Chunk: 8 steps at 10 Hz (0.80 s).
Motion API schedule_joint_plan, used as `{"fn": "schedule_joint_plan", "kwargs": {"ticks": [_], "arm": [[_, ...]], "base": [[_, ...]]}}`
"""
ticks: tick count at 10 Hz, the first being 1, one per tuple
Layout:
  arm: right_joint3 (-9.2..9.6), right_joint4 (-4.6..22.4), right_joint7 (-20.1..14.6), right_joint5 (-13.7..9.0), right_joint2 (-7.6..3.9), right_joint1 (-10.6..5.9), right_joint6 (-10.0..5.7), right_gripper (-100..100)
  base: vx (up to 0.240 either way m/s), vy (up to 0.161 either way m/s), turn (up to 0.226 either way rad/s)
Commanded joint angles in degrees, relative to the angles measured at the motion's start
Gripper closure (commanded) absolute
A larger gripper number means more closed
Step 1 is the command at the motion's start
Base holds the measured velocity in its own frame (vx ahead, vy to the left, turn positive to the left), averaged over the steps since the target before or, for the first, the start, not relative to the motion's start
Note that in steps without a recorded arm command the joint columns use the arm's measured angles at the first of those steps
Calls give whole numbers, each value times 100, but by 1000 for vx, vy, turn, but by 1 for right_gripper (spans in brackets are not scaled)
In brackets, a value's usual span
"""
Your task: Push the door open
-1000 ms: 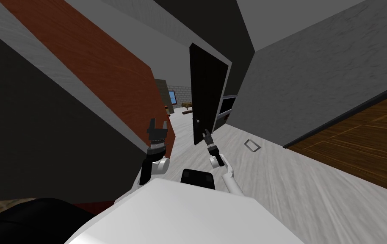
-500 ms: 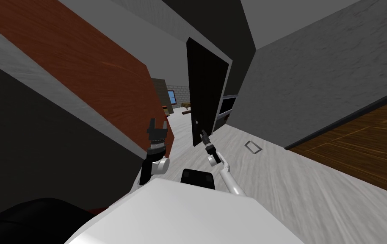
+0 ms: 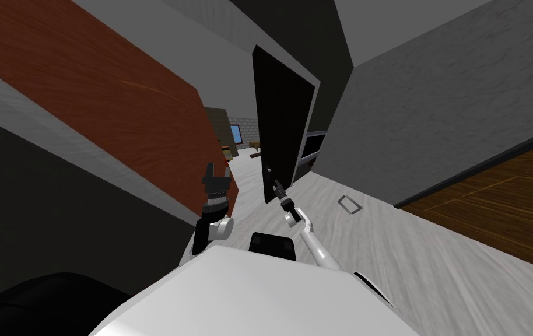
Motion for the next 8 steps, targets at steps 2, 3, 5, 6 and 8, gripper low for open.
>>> {"fn": "schedule_joint_plan", "kwargs": {"ticks": [2,3,5,6,8], "arm": [[134,442,-110,24,-8,-271,-54,-100],[185,586,-151,32,-16,-367,-63,-100],[280,854,-229,48,-30,-544,-80,-100],[328,988,-267,56,-37,-633,-89,-100],[418,1241,-340,71,-49,-801,-105,-100]], "base": [[110,-46,-3],[104,-52,1],[94,-31,-2],[86,-42,-2],[89,-42,-1]]}}
